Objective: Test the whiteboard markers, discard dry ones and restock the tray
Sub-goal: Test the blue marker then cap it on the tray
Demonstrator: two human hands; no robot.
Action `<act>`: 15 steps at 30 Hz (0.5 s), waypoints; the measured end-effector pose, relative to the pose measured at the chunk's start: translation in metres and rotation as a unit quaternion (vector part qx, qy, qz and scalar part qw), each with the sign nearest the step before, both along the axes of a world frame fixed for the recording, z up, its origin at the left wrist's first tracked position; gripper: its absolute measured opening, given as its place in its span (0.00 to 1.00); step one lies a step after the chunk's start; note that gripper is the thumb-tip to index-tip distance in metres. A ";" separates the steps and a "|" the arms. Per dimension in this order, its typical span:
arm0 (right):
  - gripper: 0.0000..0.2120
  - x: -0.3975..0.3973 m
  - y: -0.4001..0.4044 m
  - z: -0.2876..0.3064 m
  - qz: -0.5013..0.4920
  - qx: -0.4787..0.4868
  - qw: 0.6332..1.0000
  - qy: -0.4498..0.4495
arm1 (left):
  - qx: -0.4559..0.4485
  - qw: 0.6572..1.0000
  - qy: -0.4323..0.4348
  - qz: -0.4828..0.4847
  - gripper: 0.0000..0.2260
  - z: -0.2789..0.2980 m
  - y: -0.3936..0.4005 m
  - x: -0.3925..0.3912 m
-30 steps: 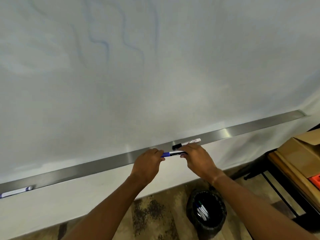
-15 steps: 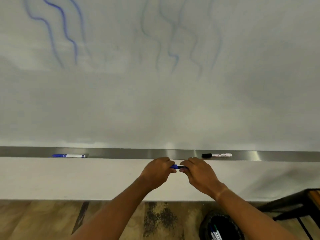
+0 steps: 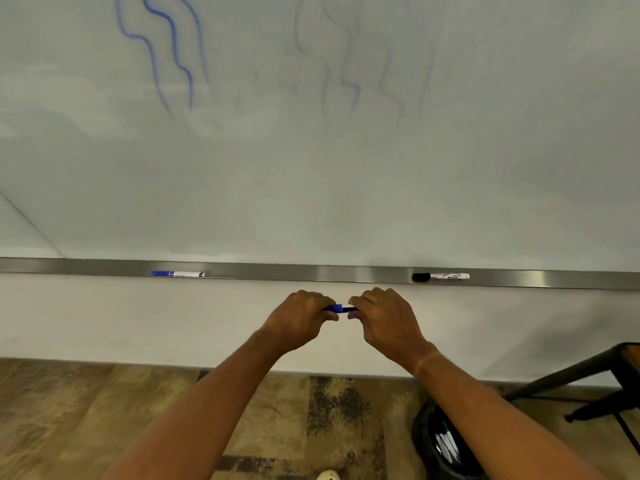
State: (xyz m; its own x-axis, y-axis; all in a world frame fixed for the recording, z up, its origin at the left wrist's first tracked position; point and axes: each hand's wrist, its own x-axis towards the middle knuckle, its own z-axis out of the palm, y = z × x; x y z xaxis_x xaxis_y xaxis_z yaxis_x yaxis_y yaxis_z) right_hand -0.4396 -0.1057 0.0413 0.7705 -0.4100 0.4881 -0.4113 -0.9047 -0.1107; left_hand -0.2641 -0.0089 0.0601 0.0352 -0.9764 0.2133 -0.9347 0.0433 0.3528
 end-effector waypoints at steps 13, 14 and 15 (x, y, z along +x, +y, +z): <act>0.02 0.031 0.042 0.020 -0.019 0.071 0.997 -0.014 | -0.066 0.994 -0.087 0.014 0.03 0.005 0.044 0.027; 0.02 0.034 0.043 0.021 -0.021 0.069 0.997 -0.019 | -0.071 0.994 -0.088 0.010 0.03 0.004 0.047 0.033; 0.02 0.038 0.045 0.022 -0.026 0.067 0.997 -0.024 | -0.075 0.993 -0.090 0.009 0.04 0.003 0.048 0.039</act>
